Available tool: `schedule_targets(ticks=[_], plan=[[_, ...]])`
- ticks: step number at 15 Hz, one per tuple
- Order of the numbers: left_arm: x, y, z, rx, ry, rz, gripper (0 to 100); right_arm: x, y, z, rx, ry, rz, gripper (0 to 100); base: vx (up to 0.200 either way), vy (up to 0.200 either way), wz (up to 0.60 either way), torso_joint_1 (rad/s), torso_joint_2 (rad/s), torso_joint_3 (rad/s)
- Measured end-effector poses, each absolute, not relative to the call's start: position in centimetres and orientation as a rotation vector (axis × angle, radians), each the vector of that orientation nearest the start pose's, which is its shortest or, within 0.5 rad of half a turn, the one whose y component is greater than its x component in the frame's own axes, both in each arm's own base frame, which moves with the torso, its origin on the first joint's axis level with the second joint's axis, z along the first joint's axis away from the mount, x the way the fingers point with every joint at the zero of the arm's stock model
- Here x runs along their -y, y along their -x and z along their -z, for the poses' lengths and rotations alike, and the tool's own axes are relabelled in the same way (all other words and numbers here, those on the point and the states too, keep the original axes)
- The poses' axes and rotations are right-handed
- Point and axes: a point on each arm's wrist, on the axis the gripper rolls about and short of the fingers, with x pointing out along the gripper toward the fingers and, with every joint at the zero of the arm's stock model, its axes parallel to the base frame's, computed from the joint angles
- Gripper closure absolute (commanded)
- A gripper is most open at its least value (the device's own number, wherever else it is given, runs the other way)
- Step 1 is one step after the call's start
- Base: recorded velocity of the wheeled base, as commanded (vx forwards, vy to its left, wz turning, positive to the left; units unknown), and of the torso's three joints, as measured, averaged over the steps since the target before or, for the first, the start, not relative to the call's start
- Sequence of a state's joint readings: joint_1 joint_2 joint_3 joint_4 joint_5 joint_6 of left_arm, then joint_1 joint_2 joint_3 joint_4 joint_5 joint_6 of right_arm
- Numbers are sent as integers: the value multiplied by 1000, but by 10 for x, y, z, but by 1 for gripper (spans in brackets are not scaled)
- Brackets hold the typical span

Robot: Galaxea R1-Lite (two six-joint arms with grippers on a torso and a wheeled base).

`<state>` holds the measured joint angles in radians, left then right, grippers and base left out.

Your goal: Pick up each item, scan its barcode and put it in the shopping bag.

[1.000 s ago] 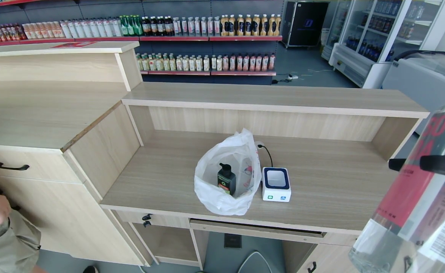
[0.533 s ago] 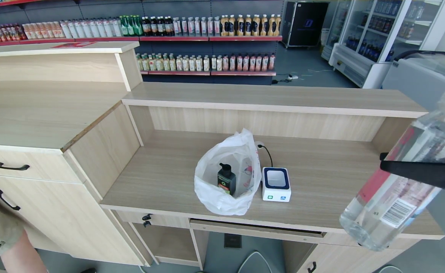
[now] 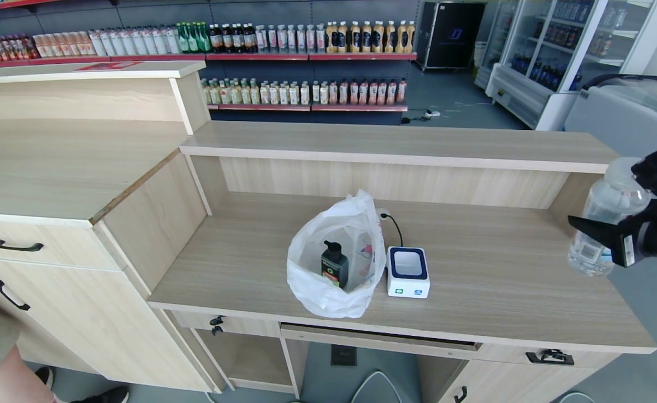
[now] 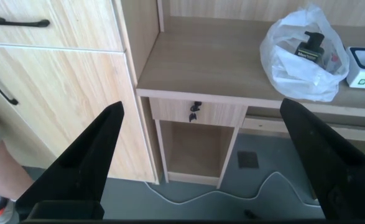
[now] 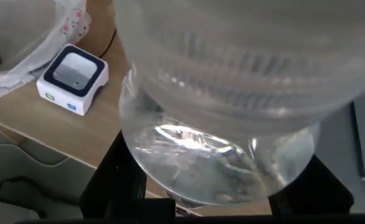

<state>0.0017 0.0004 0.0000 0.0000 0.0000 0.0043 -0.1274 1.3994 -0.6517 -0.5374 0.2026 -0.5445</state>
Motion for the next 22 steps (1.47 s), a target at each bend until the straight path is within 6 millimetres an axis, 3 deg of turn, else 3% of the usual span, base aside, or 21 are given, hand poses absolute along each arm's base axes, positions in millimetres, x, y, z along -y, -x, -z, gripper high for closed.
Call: schedule_targets(ticks=[2,6,14,22], plan=[[0,23,-75,0,-5,-2,0,44,-240,-197,-204,608,-56,100,0,0,0,0,0,0],[0,23,-75,0,-5,-1,0,61,-263,-181,-173,708,-6,100,0,0,150,3,1,-1],[0,23,-75,-1,-4,-1,0,68,-295,-148,-135,731,-30,100,0,0,600,4,3,1],[0,23,-75,0,-4,-1,0,74,-334,-121,-97,717,-164,100,0,0,0,0,0,0]])
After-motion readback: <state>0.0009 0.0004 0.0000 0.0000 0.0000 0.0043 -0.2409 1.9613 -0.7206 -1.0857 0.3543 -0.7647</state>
